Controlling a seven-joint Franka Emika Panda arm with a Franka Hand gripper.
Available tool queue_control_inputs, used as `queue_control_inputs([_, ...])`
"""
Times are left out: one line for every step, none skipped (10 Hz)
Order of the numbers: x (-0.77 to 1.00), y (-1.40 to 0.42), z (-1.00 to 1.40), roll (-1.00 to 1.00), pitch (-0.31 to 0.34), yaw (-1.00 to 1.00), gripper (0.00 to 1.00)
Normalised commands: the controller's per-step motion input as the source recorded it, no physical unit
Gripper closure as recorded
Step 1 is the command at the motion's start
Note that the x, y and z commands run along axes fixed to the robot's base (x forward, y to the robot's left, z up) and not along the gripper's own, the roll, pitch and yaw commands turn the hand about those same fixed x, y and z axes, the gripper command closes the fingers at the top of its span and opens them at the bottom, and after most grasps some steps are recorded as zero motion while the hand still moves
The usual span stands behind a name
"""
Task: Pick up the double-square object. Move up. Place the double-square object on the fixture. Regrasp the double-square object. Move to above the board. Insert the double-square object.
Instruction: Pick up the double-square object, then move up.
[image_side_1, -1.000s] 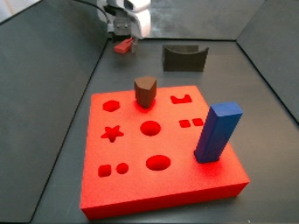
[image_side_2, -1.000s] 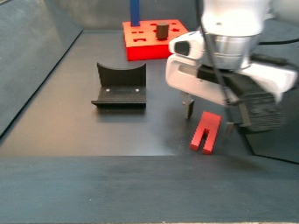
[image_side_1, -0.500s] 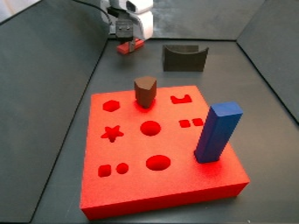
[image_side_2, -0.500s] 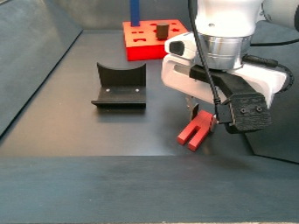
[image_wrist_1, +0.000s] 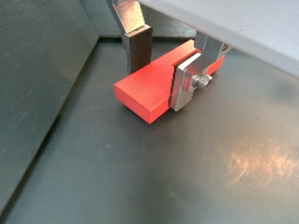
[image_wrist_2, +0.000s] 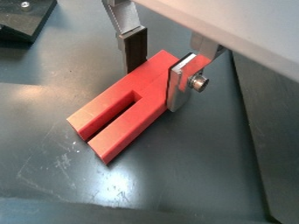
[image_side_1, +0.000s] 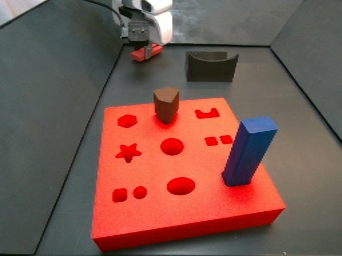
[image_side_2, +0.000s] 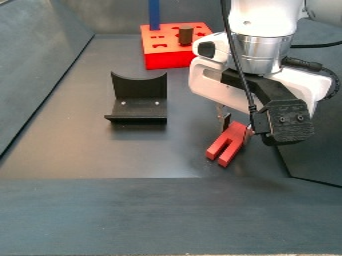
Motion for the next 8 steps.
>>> queue_control_inputs([0.00, 0.00, 0.00, 0.00, 0.000, 0.00, 1.00])
queue_control_inputs([0.00, 0.00, 0.00, 0.00, 0.000, 0.00, 1.00])
queue_control_inputs([0.00, 0.00, 0.00, 0.00, 0.000, 0.00, 1.00])
queue_control_inputs([0.00, 0.00, 0.00, 0.00, 0.000, 0.00, 1.00])
queue_control_inputs([0.00, 0.00, 0.00, 0.00, 0.000, 0.00, 1.00])
queue_control_inputs([0.00, 0.00, 0.83, 0.00, 0.000, 0.00, 1.00])
queue_control_inputs([-0.03, 0.01, 0.78, 0.00, 0.026, 0.01, 1.00])
queue_control_inputs([-0.03, 0.01, 0.66, 0.01, 0.052, 0.00, 1.00])
